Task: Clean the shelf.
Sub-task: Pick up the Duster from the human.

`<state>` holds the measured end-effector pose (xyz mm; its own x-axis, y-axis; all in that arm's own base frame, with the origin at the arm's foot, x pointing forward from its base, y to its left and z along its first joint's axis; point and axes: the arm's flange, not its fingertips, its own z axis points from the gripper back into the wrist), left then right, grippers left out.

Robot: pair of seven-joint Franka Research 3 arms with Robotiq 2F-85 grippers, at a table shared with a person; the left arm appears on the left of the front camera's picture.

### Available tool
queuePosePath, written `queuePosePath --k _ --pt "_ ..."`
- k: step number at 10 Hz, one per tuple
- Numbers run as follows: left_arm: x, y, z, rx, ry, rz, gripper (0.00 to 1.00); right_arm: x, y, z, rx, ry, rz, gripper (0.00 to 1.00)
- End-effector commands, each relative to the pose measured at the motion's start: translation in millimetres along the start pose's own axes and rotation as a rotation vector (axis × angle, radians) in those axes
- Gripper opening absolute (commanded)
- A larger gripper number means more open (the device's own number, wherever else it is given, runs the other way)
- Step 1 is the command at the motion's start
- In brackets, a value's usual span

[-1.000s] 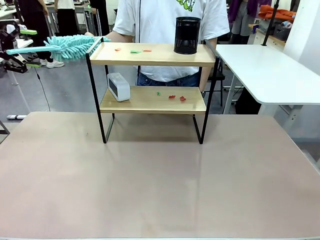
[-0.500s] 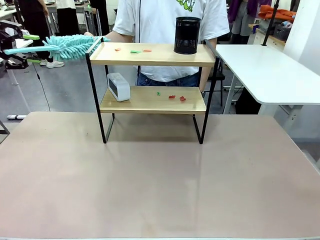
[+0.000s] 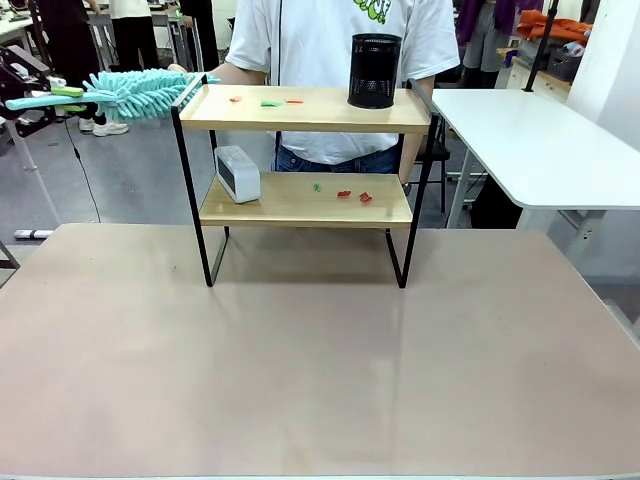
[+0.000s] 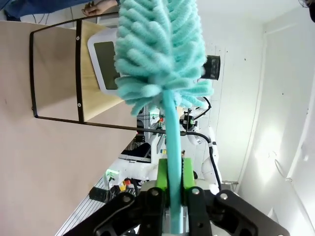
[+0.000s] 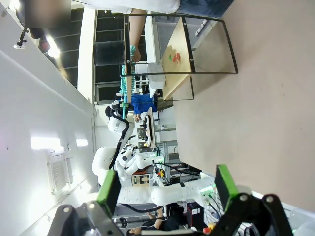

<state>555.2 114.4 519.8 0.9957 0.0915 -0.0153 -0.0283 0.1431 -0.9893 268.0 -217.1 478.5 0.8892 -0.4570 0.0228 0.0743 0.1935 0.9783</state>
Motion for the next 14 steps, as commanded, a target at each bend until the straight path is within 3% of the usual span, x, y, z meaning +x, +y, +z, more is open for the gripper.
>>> queuePosePath --k 1,6,9,11,14 --pt "3.1 -6.5 4.5 -0.023 0.018 0.009 0.0 2.0 1.7 0.7 0.016 -0.002 0.028 1.0" --pt "-4.6 -11.4 13.1 -0.023 0.014 -0.029 0.0 2.0 1.7 0.7 0.016 -0.002 0.028 1.0" --pt "-69.0 -65.9 94.4 -0.162 -0.049 -0.265 0.0 2.0 1.7 0.7 0.016 -0.002 0.028 1.0" --pt "-137.2 -80.2 131.1 -0.205 0.065 -0.392 0.0 2.0 1.7 0.7 0.016 -0.002 0.028 1.0" --pt "-195.6 -53.6 108.4 -0.062 0.359 -0.401 0.0 2.0 1.7 0.7 0.016 -0.002 0.028 1.0"
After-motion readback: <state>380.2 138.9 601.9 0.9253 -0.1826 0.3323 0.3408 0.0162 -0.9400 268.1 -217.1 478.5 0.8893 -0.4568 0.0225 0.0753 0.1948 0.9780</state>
